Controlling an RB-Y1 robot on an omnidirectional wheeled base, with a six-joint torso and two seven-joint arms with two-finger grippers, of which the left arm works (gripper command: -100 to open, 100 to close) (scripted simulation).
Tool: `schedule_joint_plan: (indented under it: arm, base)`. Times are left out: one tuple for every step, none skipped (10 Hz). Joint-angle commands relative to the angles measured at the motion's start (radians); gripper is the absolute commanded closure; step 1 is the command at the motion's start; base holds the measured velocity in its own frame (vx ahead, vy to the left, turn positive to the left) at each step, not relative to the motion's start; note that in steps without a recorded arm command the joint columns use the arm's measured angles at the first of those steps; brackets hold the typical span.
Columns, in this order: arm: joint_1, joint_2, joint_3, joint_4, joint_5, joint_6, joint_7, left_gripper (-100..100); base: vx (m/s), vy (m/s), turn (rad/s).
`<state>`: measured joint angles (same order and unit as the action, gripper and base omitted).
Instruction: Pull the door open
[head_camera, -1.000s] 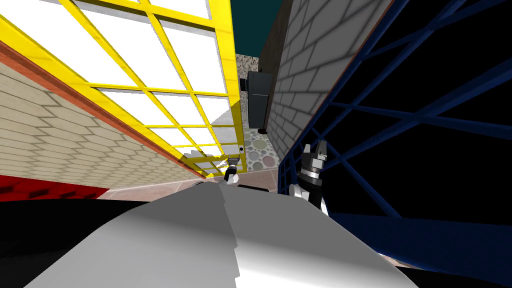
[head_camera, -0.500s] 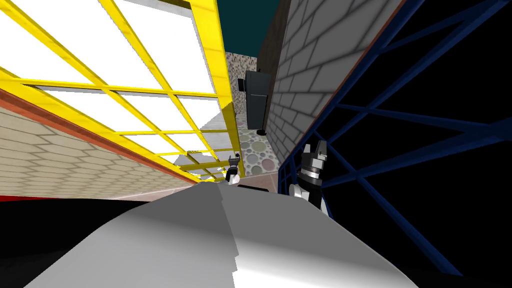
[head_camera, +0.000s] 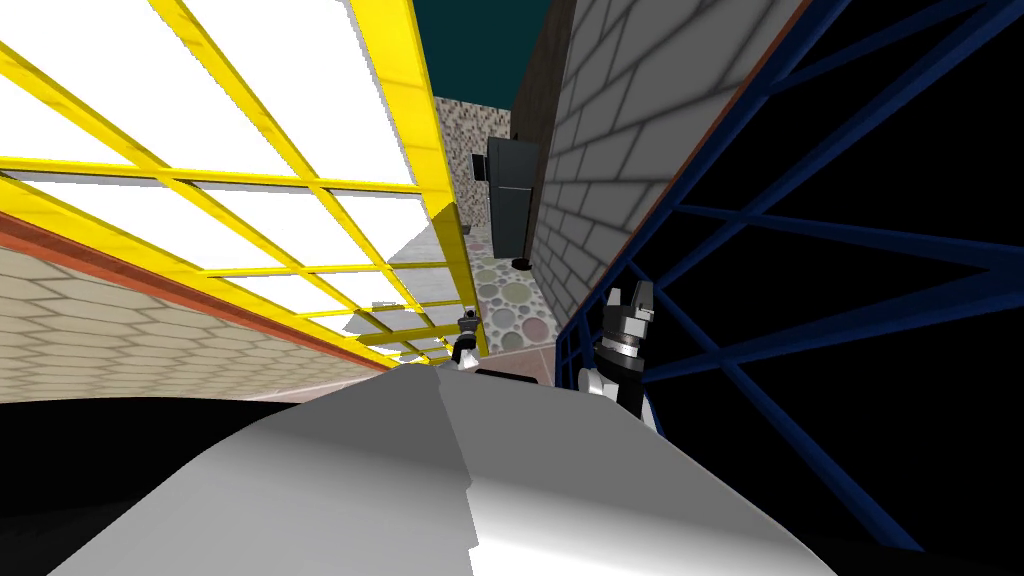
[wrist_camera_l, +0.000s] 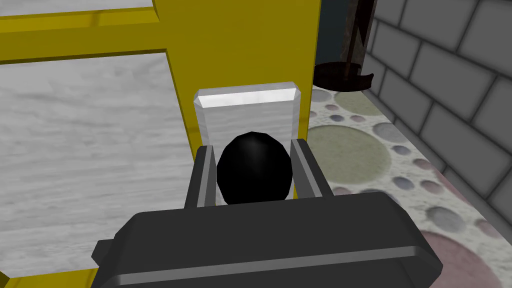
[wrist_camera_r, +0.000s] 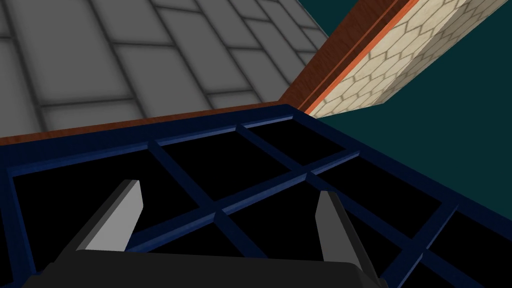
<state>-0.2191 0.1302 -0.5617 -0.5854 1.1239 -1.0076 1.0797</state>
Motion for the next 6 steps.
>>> schedule_joint_plan:
  arm:
    - [0.0, 0.003, 0.003, 0.0, 0.002, -0.003, 0.001, 100]
    - [0.0, 0.003, 0.003, 0.0, 0.002, -0.003, 0.001, 100]
    - [0.0, 0.003, 0.003, 0.0, 0.002, -0.003, 0.001, 100]
    - [0.0, 0.0, -0.001, -0.001, 0.001, 0.001, 0.001, 100]
    - [0.0, 0.001, -0.002, -0.001, 0.001, 0.001, 0.002, 100]
    - [0.0, 0.002, -0.002, -0.001, 0.001, 0.001, 0.002, 100]
  base:
    - [0.0, 0.0, 0.0]
    - [0.0, 0.0, 0.0]
    - [0.0, 0.0, 0.0]
    - [-0.084, 0.014, -0.003]
    - [-0.164, 0.023, -0.019]
    - [-0.176, 0.025, -0.022]
